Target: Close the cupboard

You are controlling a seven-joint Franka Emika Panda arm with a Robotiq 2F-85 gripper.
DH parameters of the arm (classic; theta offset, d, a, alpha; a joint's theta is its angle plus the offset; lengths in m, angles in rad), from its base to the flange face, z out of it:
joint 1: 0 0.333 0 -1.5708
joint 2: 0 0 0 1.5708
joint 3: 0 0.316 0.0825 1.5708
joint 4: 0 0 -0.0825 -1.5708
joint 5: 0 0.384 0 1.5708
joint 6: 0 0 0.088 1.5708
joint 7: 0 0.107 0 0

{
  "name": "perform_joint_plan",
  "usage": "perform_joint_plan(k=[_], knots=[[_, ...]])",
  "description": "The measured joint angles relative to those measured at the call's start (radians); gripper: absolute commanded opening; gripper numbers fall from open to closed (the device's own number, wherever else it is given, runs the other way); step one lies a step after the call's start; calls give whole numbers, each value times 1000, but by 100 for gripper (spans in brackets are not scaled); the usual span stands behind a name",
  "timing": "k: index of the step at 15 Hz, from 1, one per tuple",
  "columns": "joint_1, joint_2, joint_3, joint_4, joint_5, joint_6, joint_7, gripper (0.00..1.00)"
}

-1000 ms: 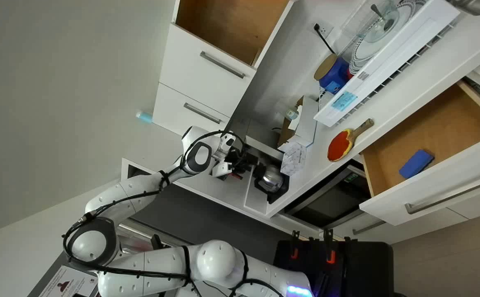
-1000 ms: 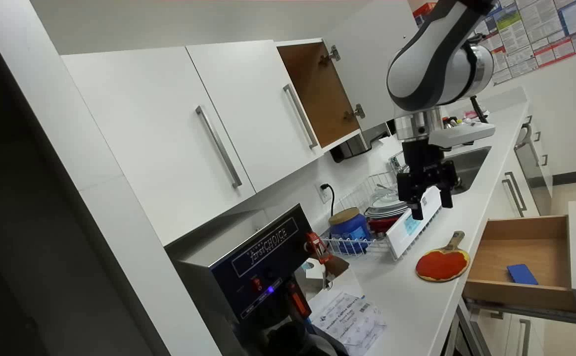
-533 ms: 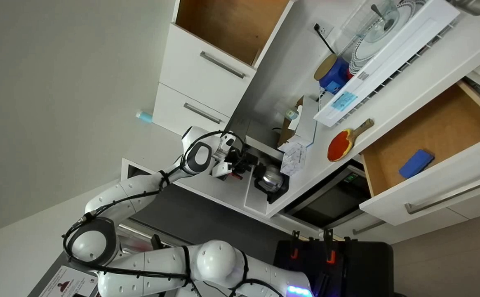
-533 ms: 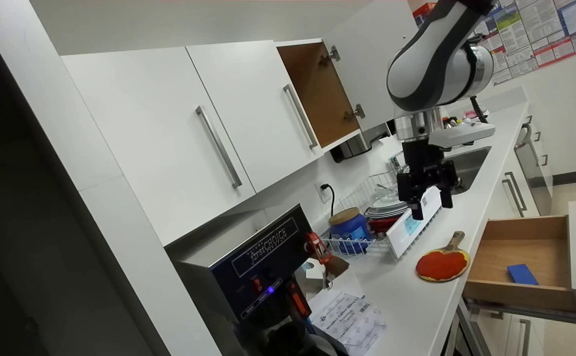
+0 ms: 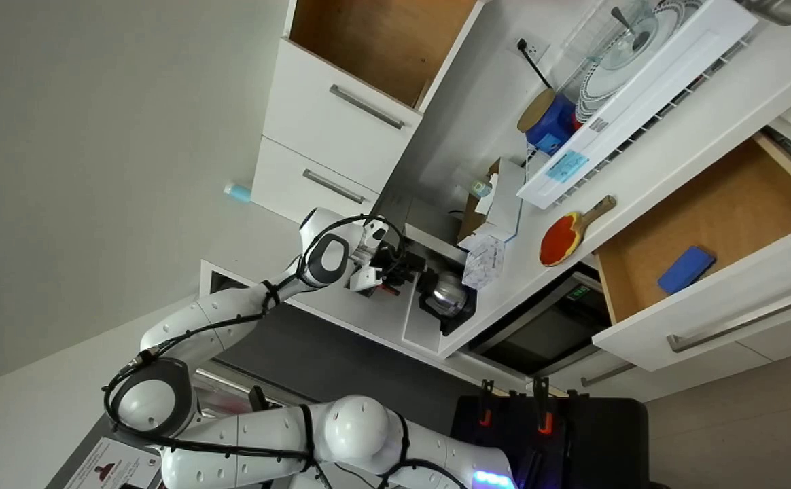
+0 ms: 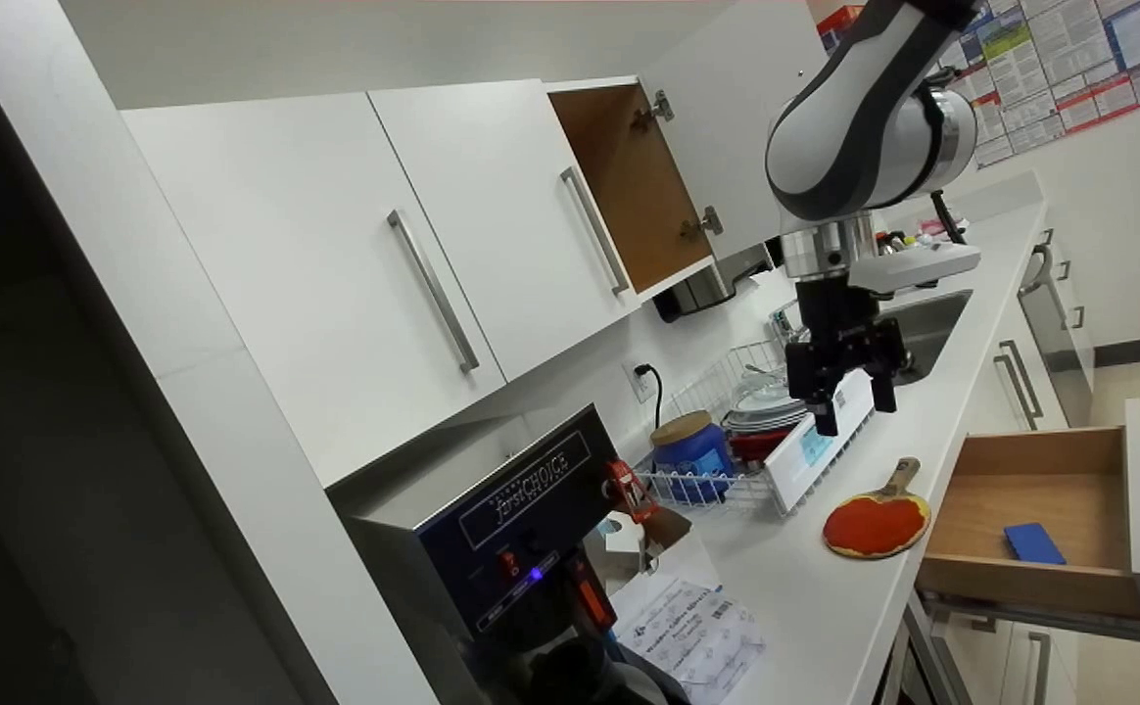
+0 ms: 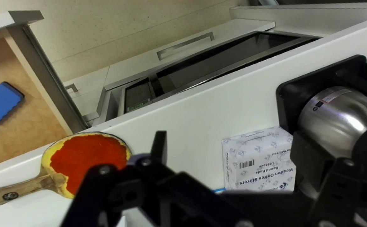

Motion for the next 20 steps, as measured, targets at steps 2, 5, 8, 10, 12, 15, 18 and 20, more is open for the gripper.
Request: perform_joint_plan(k=[2,5,8,10,12,15,18,20], knots=[[0,0,0,0,0,0,0,100],[-5,0,0,0,0,6,1,100],[-62,-7,-8,7,-7,68,35,100],[-123,-17,-32,24,-23,100,47,100],[-183,-24,-63,49,-39,128,58,100],[-254,-25,-114,94,-40,189,63,100],[-294,-10,-164,150,-38,287,78,100],[-307,20,-195,193,-34,374,87,100]])
